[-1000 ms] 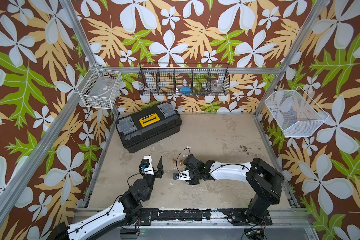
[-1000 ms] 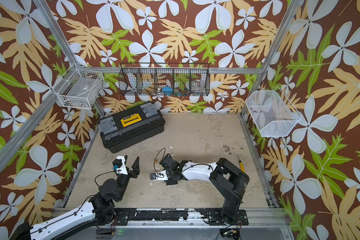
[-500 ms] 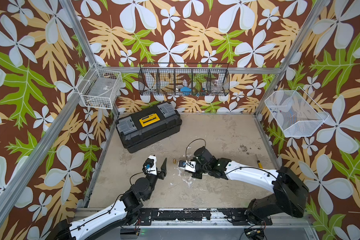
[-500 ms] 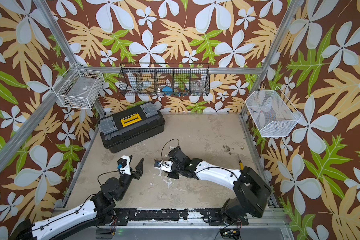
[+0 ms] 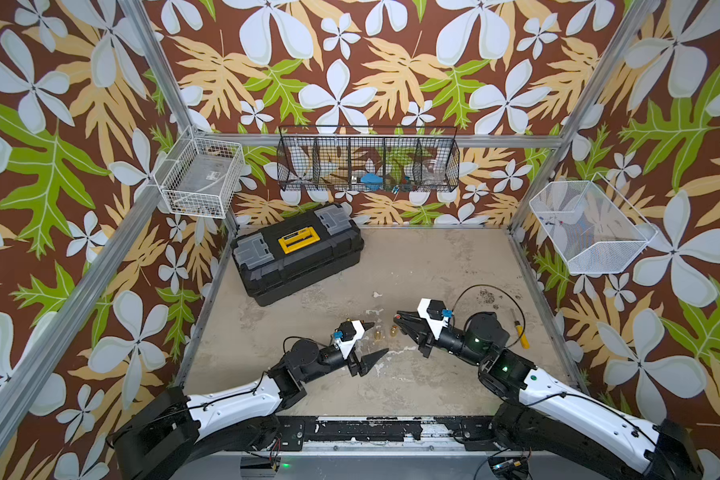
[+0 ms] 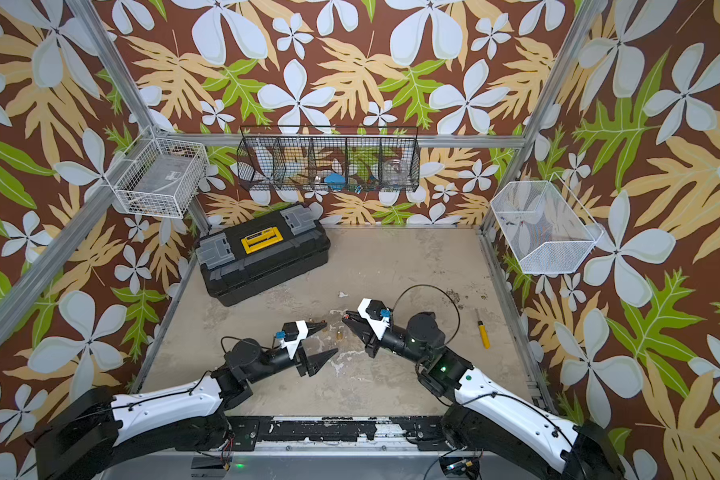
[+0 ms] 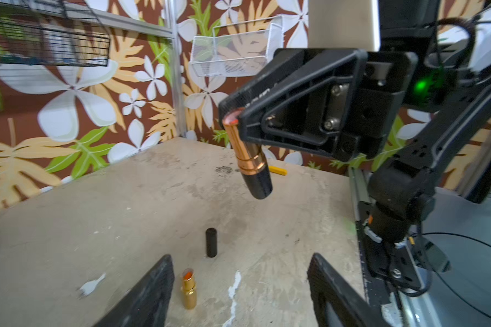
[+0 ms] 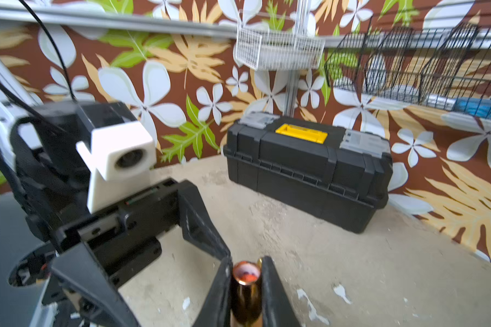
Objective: Open the lipstick cap
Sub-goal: Pick up the lipstick at the center of the board.
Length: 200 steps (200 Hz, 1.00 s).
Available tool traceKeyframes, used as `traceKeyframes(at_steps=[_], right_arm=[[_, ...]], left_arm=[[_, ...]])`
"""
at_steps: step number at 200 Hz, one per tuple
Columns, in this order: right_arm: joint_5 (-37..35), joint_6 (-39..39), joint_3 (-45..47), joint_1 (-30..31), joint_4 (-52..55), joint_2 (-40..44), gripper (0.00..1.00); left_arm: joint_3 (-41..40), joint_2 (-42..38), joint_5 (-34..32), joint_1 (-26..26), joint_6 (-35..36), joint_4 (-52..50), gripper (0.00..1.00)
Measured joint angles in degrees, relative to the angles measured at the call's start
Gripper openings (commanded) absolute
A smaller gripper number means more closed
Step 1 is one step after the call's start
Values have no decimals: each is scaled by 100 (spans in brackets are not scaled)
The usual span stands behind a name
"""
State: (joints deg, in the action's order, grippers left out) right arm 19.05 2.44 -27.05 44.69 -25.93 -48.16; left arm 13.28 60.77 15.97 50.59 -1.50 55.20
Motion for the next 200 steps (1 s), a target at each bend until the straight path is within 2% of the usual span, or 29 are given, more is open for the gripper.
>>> traceKeyframes(at_steps=[35,65,104,160,176,200], right_arm=[[131,363,195,-4,-435,216,19],[262,501,282,-2,-697,295,20],[459,612,308,-4,-898,313,20],[584,627,337,-4,-951,278,23],[597,627,280,-4,-857,273,25],[584,501,109,0,-428,280,33]], left_arm=[[562,647,798,0,-293,531,78],[927,1102,1141,0,-474,774,71],[1211,1493,1300,0,-730,800,53],[1257,1519,1294,0,-846,968,17],[1257,1464,1272,0,-706,898,12],[1338,1296,1169,0,-284,389,8]])
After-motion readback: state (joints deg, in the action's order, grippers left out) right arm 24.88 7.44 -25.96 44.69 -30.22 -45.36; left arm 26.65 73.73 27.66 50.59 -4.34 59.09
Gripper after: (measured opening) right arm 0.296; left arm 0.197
